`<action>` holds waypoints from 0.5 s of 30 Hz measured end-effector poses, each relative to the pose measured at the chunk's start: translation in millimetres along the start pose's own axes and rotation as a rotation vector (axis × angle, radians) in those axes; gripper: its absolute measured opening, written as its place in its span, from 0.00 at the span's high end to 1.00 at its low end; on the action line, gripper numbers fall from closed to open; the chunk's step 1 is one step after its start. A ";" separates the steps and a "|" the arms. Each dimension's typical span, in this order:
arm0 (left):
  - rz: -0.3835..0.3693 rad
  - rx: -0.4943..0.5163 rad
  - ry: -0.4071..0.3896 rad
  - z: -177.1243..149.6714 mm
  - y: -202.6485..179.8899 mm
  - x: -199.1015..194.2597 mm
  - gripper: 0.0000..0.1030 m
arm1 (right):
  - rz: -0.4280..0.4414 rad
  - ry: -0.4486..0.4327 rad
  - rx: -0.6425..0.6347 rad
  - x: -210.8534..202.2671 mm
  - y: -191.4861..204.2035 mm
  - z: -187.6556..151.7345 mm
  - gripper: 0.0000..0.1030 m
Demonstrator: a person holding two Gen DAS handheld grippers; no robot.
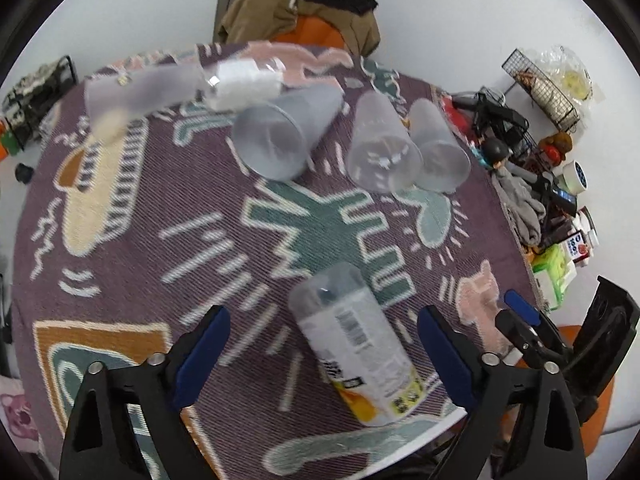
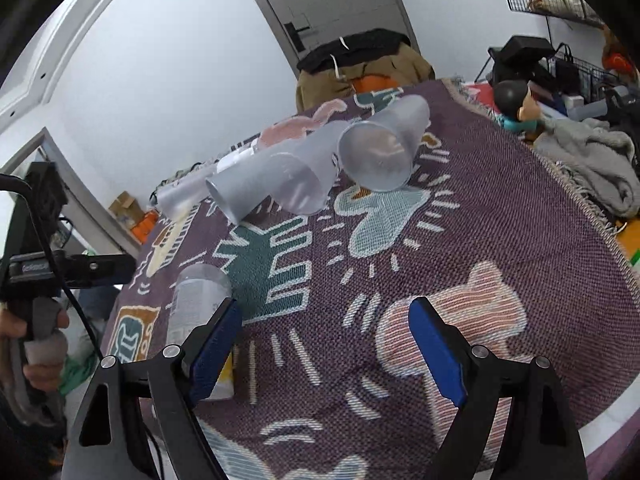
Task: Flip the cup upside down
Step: 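Lift the bottle with the right tool and swing it toward the left tool, then close the left tool on the bottle while the right tool releases it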
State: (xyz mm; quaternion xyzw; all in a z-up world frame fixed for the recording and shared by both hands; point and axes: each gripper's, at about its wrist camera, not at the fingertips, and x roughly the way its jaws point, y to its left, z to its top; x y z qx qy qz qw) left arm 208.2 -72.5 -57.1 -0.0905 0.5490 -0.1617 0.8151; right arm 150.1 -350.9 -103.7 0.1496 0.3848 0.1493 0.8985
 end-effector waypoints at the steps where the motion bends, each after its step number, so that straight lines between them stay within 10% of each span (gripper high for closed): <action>1: -0.007 -0.010 0.016 0.8 -2.0 3.5 0.13 | 0.004 -0.008 -0.011 -2.0 -1.1 -1.0 0.17; 15: -0.041 -0.179 0.167 4.7 0.9 51.9 0.18 | -0.004 -0.042 -0.054 -5.1 -6.4 -9.0 0.17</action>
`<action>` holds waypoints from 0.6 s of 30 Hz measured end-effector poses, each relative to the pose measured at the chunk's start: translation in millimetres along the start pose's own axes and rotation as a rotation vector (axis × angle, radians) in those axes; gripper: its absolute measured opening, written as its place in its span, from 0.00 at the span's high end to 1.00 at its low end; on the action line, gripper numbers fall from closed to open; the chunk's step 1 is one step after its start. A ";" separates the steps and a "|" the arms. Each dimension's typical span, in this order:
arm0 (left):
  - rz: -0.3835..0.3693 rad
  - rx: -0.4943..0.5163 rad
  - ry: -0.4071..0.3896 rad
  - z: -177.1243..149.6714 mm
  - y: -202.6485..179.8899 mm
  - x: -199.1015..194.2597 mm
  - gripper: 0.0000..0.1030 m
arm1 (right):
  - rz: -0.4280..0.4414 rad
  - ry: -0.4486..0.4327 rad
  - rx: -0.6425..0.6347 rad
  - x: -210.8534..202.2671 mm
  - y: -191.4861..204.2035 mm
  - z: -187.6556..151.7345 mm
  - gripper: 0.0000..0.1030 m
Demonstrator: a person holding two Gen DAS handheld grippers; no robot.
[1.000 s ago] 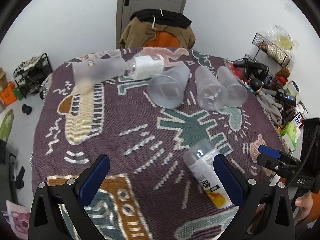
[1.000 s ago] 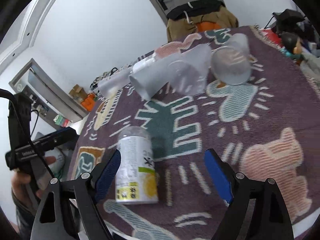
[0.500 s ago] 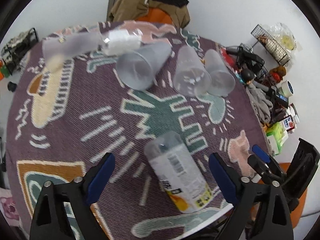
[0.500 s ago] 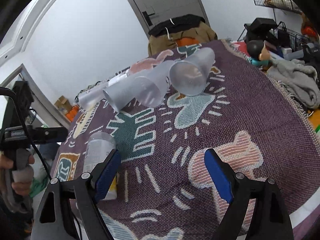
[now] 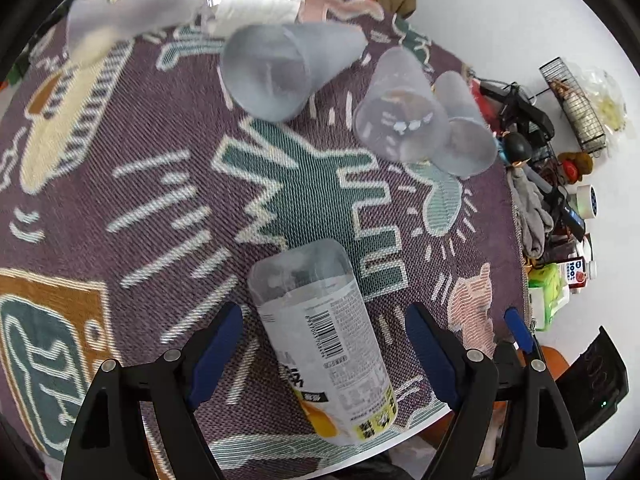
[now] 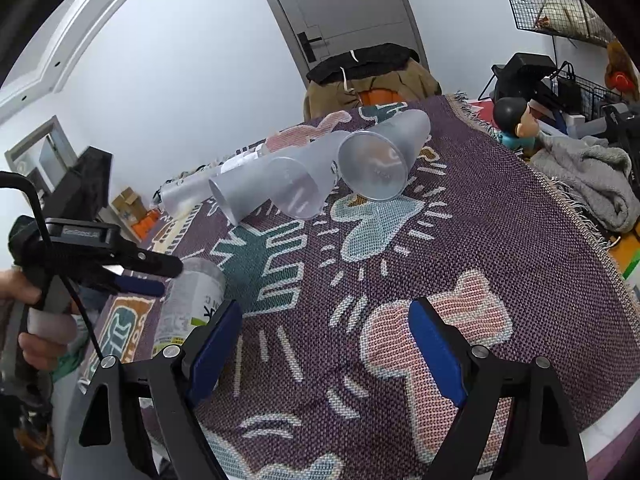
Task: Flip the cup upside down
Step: 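Close the left tool on the bottle while the right tool releases it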
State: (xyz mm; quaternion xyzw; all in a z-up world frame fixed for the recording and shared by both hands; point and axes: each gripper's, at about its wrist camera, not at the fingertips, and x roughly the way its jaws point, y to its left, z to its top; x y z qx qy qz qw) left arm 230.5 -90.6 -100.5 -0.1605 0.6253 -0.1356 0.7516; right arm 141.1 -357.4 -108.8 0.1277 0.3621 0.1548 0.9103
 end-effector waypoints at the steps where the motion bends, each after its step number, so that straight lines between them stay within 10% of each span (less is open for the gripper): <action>1: 0.002 -0.005 0.015 0.6 -0.8 5.7 0.18 | -0.004 -0.001 0.001 0.8 -1.0 -0.1 0.17; 18: 0.030 -0.004 0.023 19.2 -5.6 25.2 0.36 | -0.019 0.030 0.041 9.5 -18.3 -2.6 0.17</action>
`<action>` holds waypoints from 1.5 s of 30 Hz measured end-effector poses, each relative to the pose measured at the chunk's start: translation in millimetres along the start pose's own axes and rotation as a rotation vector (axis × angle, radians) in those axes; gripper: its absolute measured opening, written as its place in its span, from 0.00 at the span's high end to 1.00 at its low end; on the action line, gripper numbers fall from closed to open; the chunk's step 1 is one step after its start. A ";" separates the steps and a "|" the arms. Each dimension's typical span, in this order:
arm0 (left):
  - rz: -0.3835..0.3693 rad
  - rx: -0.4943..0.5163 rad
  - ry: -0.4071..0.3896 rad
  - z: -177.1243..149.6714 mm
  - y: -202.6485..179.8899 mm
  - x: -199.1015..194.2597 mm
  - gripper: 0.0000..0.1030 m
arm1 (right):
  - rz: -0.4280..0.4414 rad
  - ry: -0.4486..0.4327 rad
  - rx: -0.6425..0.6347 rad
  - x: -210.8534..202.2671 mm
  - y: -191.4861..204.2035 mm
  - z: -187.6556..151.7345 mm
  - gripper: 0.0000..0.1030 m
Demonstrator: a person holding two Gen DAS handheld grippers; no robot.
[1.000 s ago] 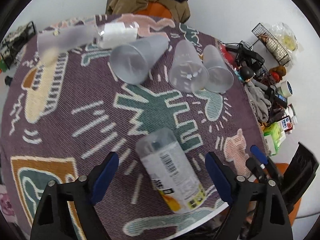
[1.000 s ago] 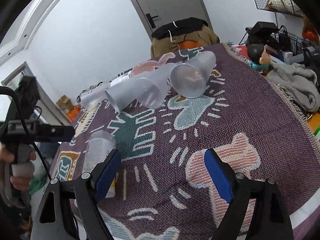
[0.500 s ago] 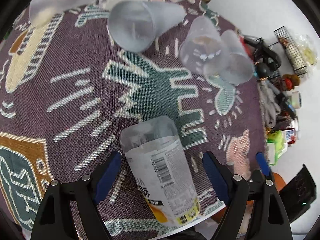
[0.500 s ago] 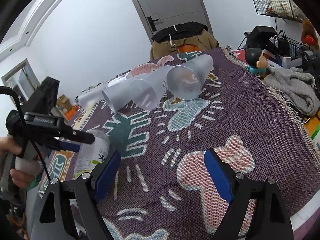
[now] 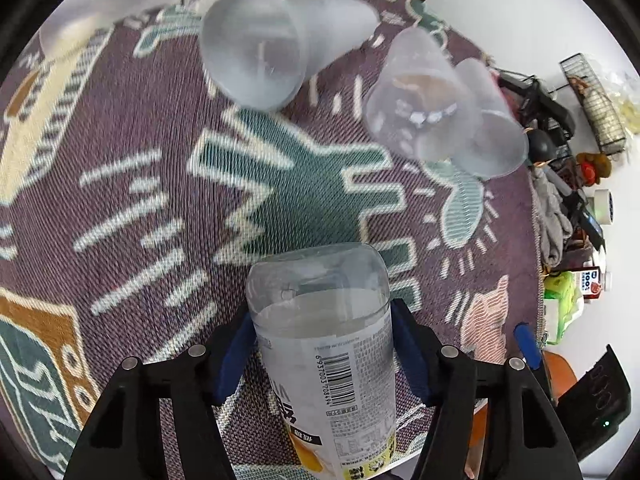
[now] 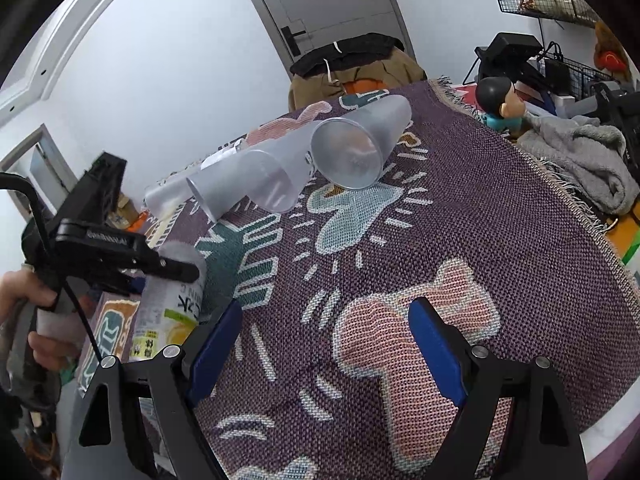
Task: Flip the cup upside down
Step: 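Close the left tool on the bottle while the right tool releases it, then lower the bottle upright onto the rug with the left tool and open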
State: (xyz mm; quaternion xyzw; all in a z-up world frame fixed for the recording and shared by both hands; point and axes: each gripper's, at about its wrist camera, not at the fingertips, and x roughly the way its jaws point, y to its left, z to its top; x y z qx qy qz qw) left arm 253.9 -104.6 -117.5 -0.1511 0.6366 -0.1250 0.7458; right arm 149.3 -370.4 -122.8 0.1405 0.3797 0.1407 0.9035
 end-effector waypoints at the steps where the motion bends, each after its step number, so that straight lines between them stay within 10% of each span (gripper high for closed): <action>1: 0.002 0.011 -0.020 0.6 -1.4 -5.3 0.36 | -0.001 0.002 -0.002 0.4 0.5 -0.3 0.17; 30: 0.179 0.552 -0.707 -50.8 -38.4 -65.4 0.37 | -0.016 0.032 -0.034 10.7 14.6 -2.2 0.17; 45: 0.177 0.593 -0.701 -83.2 -32.1 -46.1 0.37 | -0.025 0.037 -0.016 11.8 6.6 -3.2 0.17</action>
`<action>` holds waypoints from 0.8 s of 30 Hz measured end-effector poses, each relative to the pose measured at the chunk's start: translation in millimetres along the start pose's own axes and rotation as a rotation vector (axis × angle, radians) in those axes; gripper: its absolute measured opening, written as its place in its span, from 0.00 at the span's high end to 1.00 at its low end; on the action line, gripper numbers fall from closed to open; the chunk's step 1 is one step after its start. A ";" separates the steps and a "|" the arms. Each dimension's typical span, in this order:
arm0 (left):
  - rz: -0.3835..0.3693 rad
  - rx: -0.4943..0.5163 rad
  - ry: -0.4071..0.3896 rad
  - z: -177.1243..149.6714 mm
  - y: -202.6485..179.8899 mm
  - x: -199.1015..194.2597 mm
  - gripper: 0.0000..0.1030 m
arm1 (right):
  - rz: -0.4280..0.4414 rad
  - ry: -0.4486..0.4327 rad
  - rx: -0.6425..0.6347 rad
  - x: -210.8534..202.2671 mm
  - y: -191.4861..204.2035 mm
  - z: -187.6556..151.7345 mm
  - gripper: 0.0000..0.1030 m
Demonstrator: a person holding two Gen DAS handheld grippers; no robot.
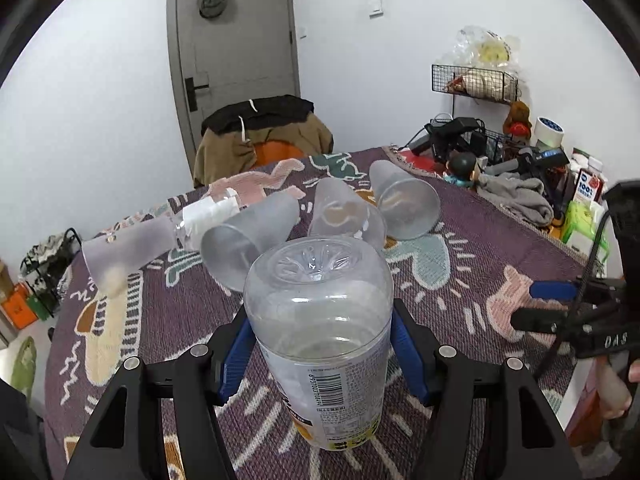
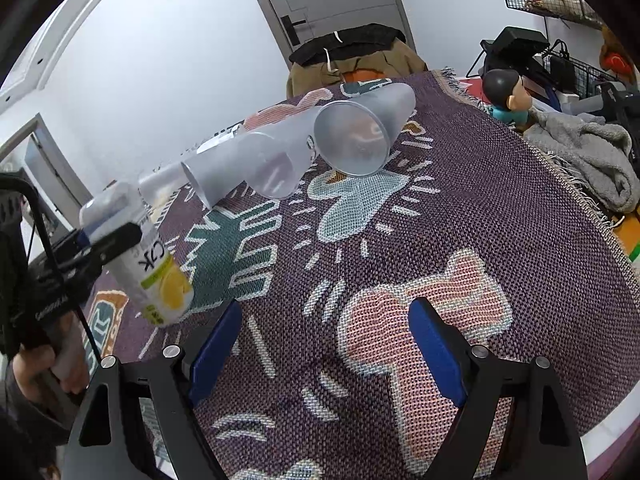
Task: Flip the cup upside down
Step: 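Lower the bottle upright onto the rug with the left tool and open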
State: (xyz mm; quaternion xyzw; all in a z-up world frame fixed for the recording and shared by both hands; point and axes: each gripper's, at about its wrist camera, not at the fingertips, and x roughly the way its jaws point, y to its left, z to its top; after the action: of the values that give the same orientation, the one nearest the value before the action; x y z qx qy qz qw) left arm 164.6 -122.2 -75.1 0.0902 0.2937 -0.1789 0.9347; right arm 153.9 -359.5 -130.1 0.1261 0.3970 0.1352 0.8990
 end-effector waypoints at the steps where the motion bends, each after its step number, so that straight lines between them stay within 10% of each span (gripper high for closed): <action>1: -0.001 0.002 -0.005 -1.8 -1.3 -2.3 0.37 | 0.003 0.002 -0.003 -0.8 0.6 -1.0 0.17; 24: -0.087 -0.144 0.013 -16.9 16.7 -35.6 0.13 | 0.134 0.003 -0.023 -19.1 15.8 -3.5 0.17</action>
State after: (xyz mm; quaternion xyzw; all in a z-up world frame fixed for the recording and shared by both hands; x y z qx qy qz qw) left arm 135.2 -92.2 -67.0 0.0110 0.3156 -0.1972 0.9281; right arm 136.6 -351.0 -114.1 0.1419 0.3874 0.1998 0.8887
